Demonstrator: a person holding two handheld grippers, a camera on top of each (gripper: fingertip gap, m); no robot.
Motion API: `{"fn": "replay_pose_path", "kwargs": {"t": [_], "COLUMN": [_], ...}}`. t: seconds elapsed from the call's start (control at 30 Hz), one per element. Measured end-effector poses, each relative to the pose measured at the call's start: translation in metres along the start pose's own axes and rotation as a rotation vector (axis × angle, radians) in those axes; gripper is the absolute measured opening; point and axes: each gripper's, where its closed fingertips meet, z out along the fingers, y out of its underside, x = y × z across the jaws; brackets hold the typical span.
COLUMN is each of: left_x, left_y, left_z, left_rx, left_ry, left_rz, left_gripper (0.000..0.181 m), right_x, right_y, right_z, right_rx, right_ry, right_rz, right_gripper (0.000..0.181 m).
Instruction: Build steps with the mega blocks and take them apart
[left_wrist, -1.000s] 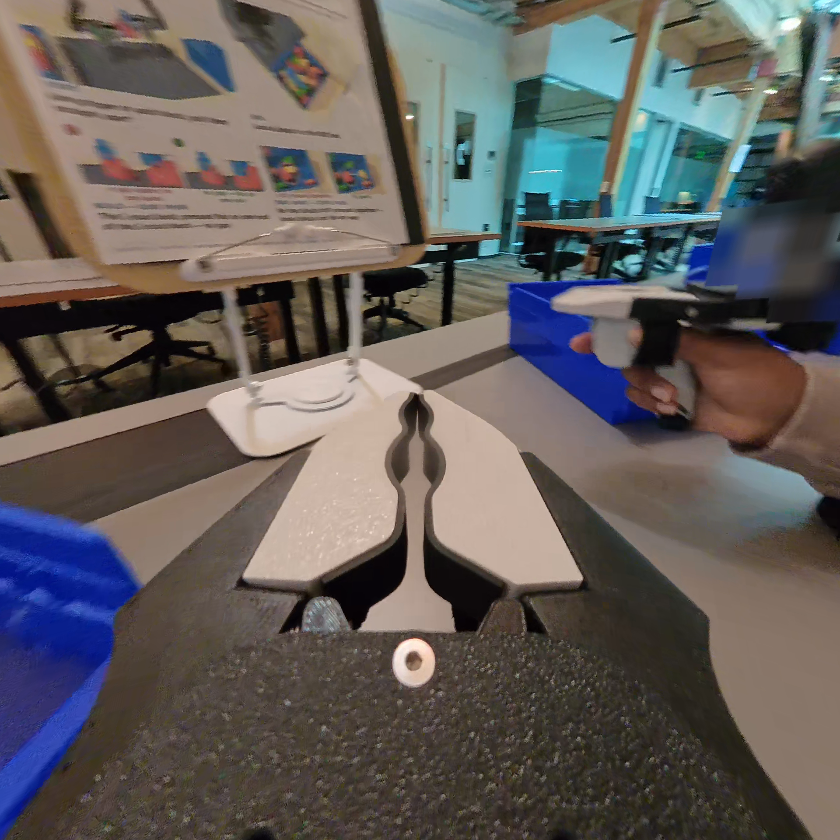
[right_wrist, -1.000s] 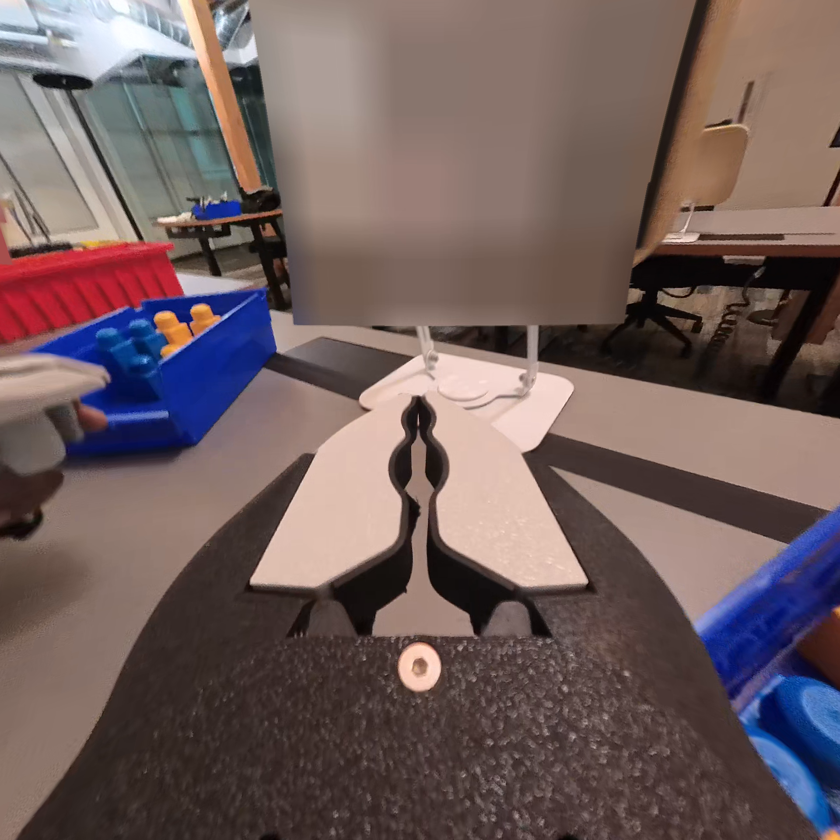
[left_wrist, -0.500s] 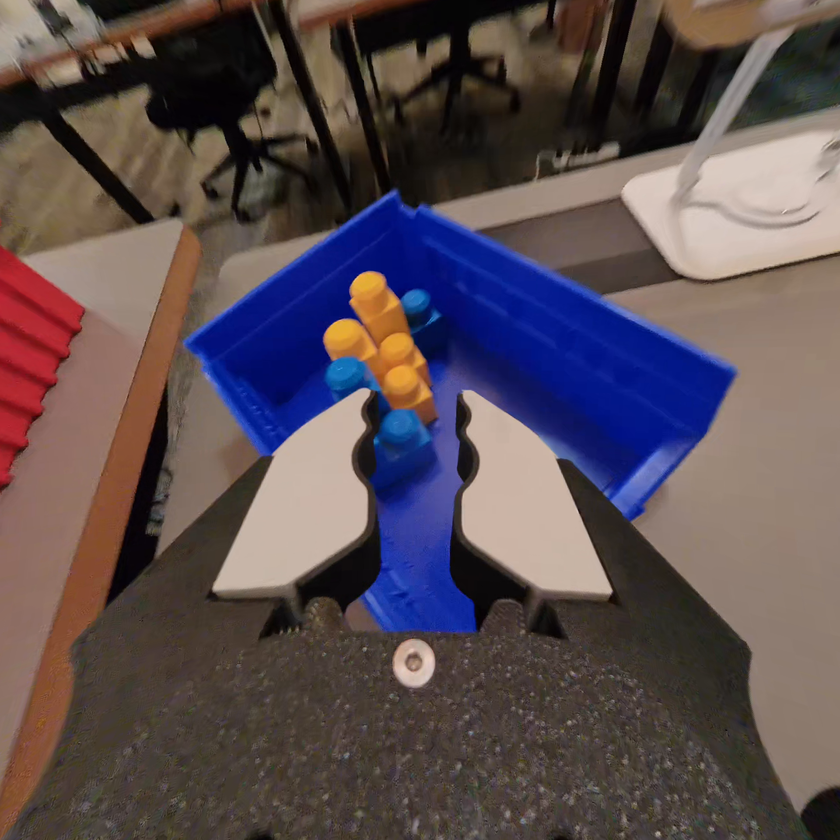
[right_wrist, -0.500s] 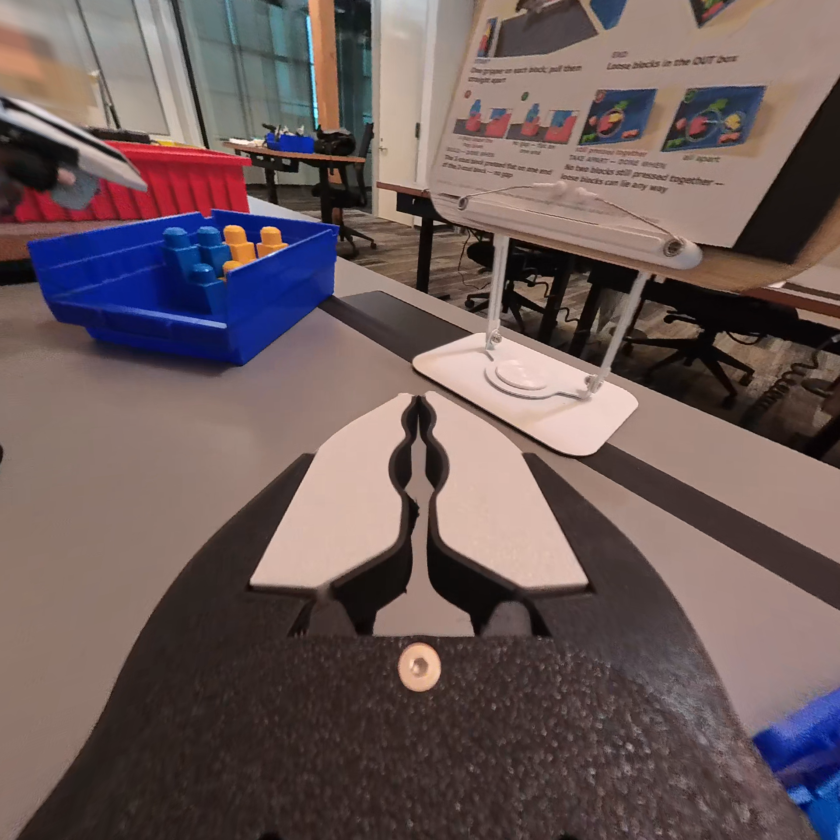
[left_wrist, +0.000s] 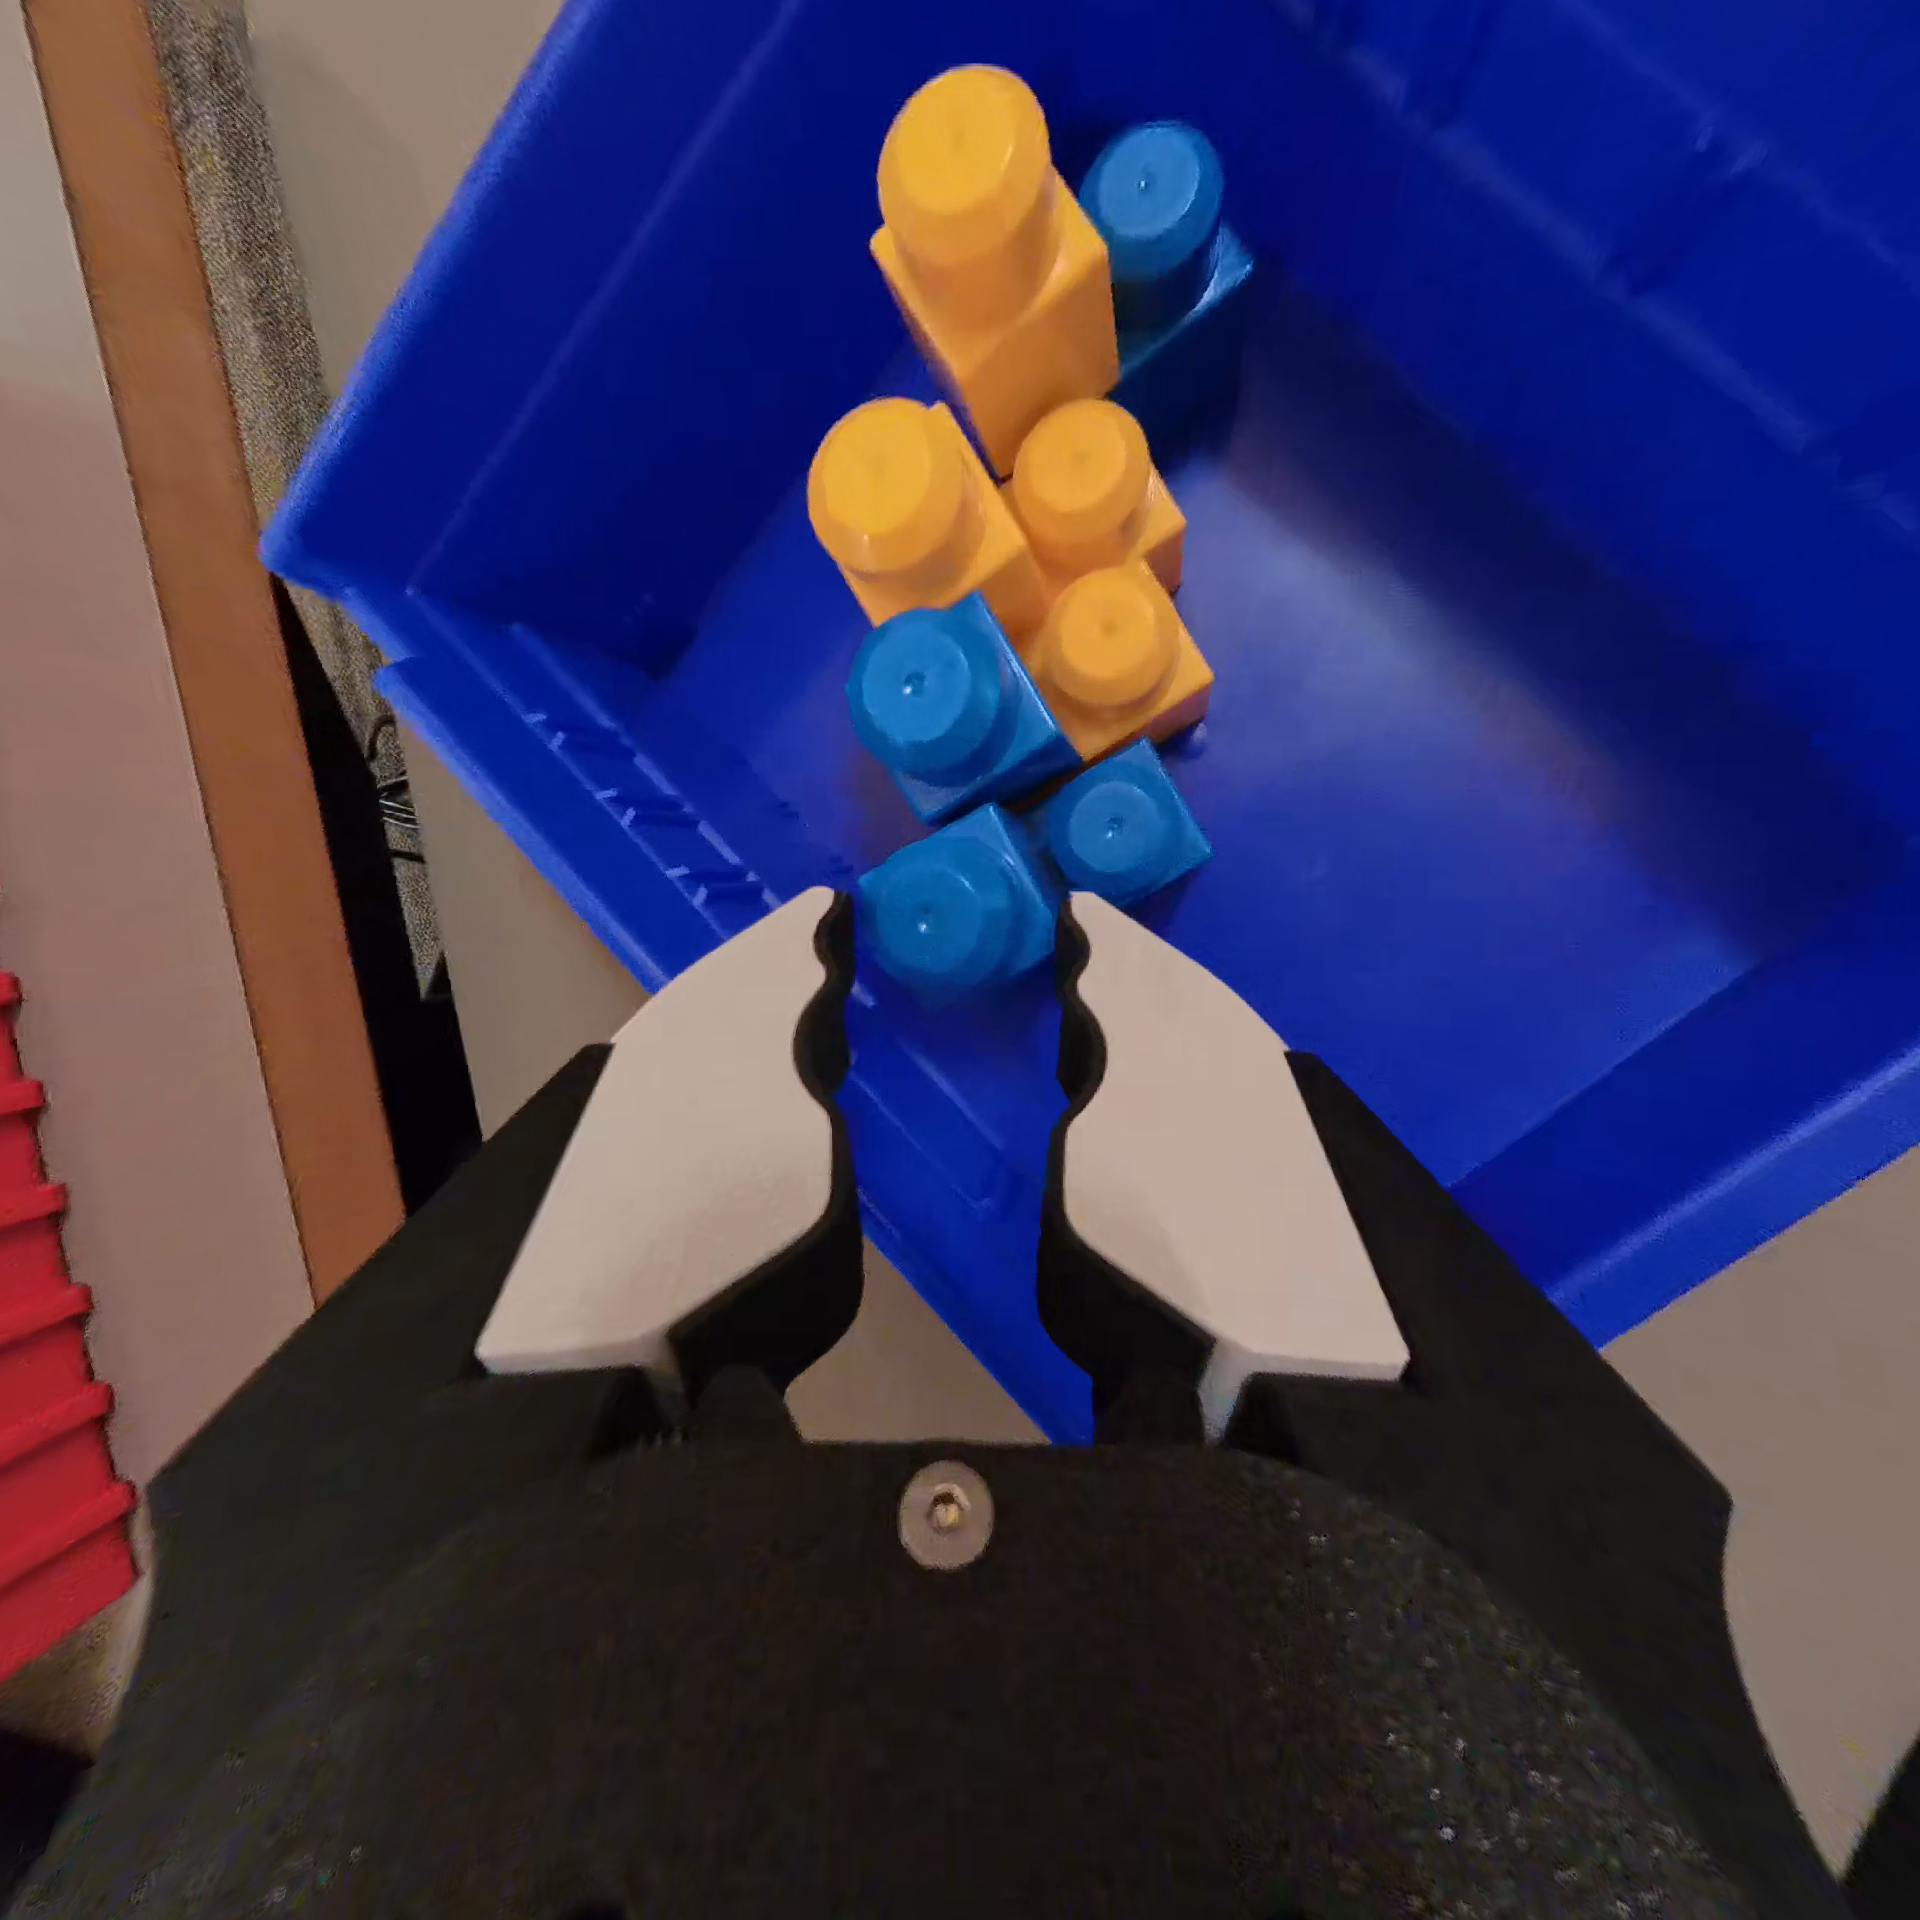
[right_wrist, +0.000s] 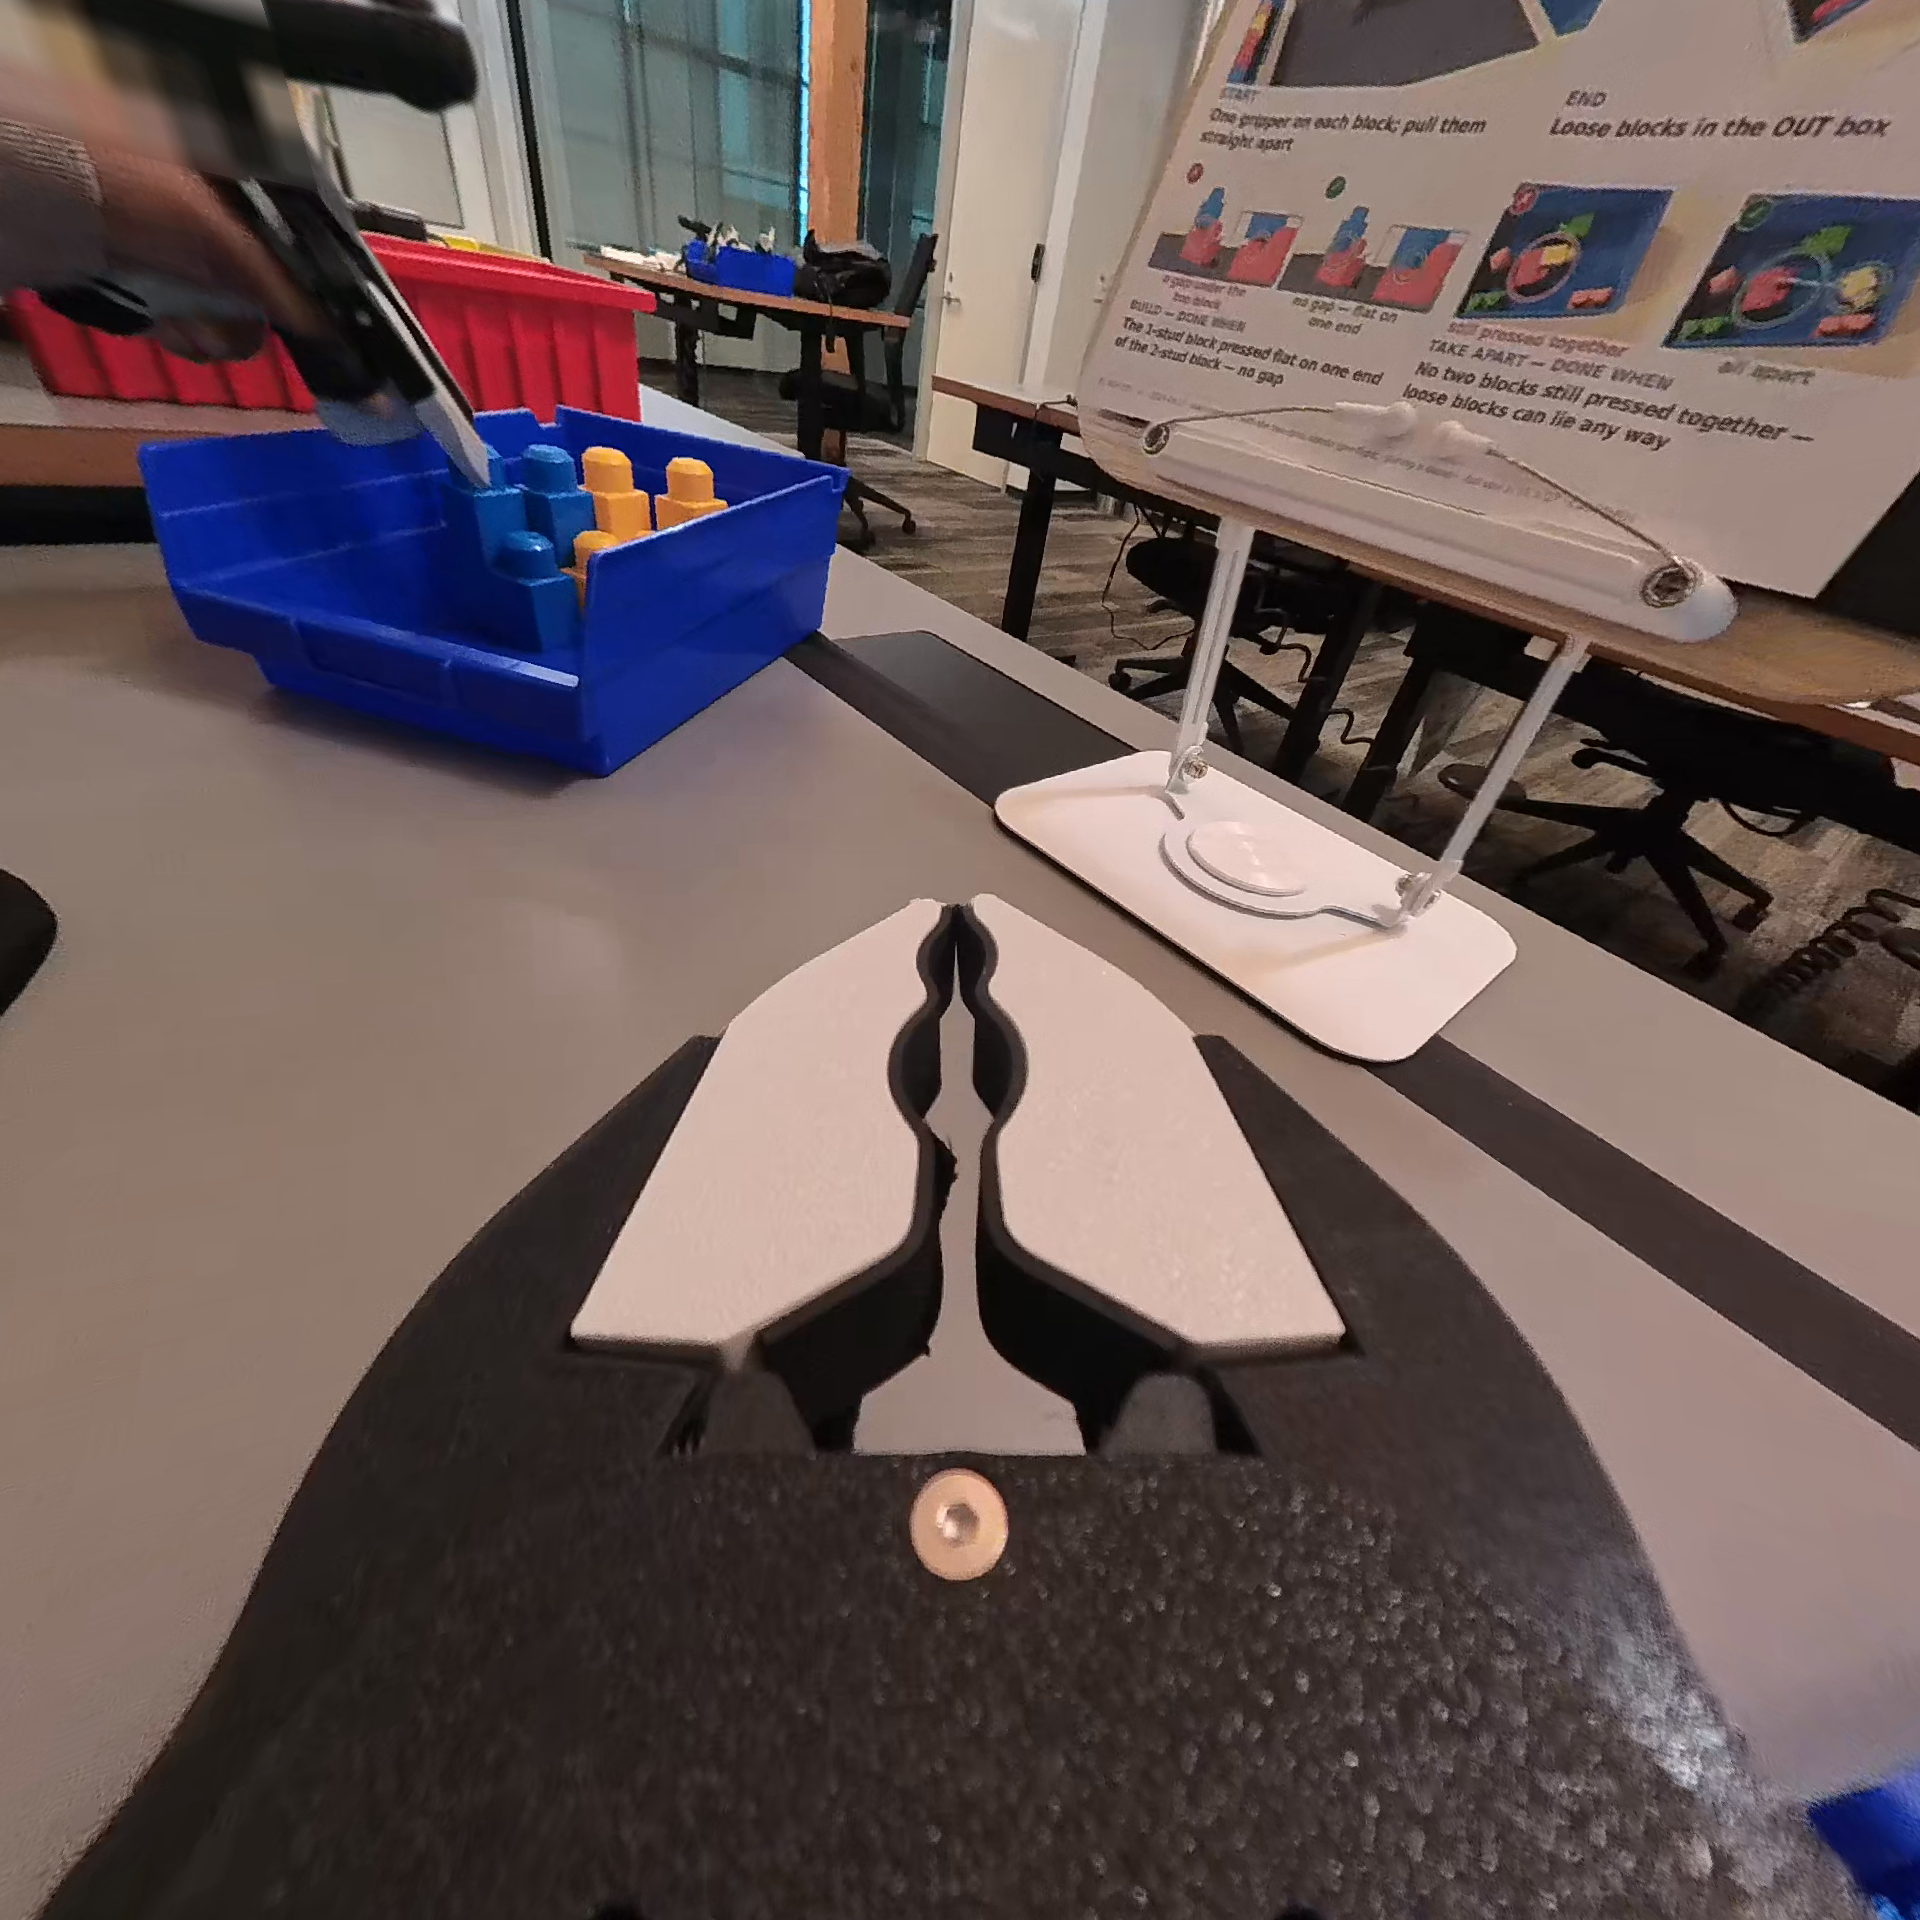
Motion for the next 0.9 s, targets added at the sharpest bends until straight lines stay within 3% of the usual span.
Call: {"fn": "replay_pose_path", "kwargs": {"t": [0.37,0.6,0.67,0.77,0.9], "left_x": [0.014,0.038,0.062,0.128,0.237], "left_y": [-0.004,-0.015,-0.023,-0.034,-0.033], "left_z": [-0.009,-0.097,-0.129,-0.167,-0.179], "left_rx": [0.013,0.242,0.338,0.471,0.557], "left_ry": [-0.043,-0.158,-0.126,0.028,0.306], "left_rz": [0.106,0.207,0.231,0.303,0.401], "left_gripper": [0.03,0.03,0.03,0.029,0.03], "right_x": [-0.004,-0.004,-0.009,-0.023,-0.048], "right_y": [-0.001,-0.013,-0.016,-0.027,-0.036], "right_z": [0.0,-0.003,-0.002,-0.002,0.0], "right_rx": [-0.004,0.036,0.043,0.073,0.069], "right_ry": [-0.014,-0.022,-0.033,-0.059,-0.095], "right_rz": [-0.04,0.005,-0.002,-0.035,-0.084], "right_gripper": [0.0,0.0,0.001,0.022,0.045]}}
